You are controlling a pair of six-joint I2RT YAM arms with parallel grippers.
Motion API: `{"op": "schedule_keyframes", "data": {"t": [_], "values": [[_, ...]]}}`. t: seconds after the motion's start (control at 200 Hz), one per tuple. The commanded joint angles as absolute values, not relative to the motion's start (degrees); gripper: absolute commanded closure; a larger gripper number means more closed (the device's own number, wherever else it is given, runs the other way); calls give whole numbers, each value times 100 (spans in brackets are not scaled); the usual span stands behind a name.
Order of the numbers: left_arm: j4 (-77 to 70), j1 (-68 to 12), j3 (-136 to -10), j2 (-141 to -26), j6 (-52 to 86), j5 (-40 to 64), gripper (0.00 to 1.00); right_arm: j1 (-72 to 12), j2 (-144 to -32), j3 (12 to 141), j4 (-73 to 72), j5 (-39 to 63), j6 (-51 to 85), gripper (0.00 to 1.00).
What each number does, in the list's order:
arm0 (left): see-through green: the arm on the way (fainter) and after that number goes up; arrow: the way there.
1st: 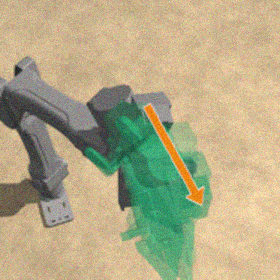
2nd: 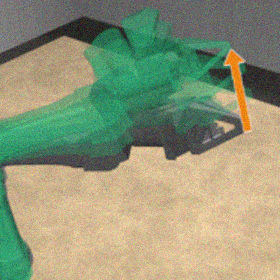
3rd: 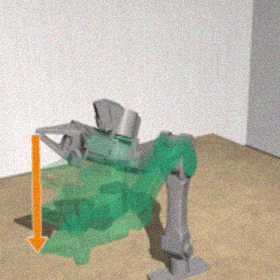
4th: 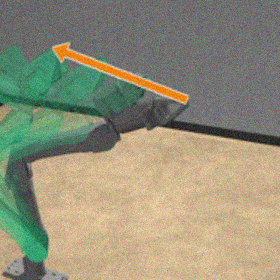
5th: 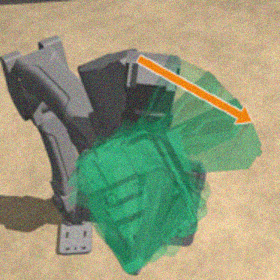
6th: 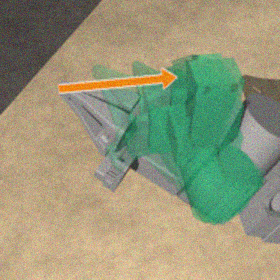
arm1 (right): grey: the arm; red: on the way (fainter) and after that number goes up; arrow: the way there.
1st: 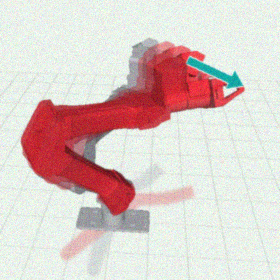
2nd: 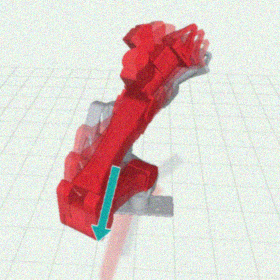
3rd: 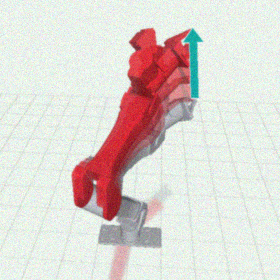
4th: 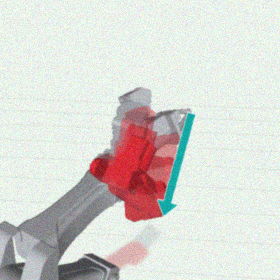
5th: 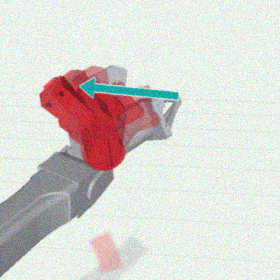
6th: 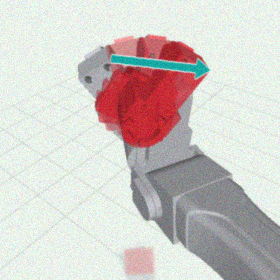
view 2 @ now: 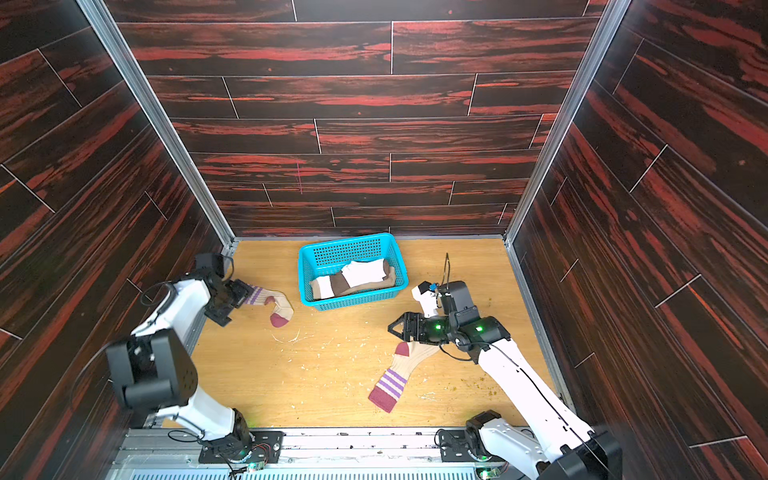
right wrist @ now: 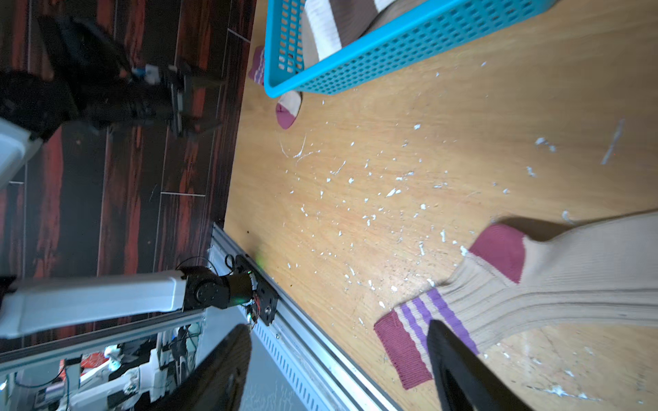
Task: Place the socks together as a pair
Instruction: Pick up the sock at the center of the board.
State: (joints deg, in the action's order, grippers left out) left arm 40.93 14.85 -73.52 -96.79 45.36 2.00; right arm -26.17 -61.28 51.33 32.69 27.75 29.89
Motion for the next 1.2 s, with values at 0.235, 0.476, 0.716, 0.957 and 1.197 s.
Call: {"op": "schedule_keyframes", "data": {"t": [0.235,0.476,0.716,0.957,1.197], "values": [[3906,1723,-8806,-11621,4323,304,21,-2868,-6415,5361,3162,2945,3157,19],[4076,1725,-9337,-12313,4145,15,30,-3031,-6362,5344,3117,2933,3208,19],[4325,1762,-9259,-12438,3925,54,86,-3084,-6215,5344,3009,3003,3243,19],[4281,1773,-8748,-11260,3734,-3,95,-3081,-5988,5209,2999,2962,3230,19],[4186,1661,-7465,-8934,3639,17,96,-3094,-5701,5037,3046,2909,3190,19]]}}
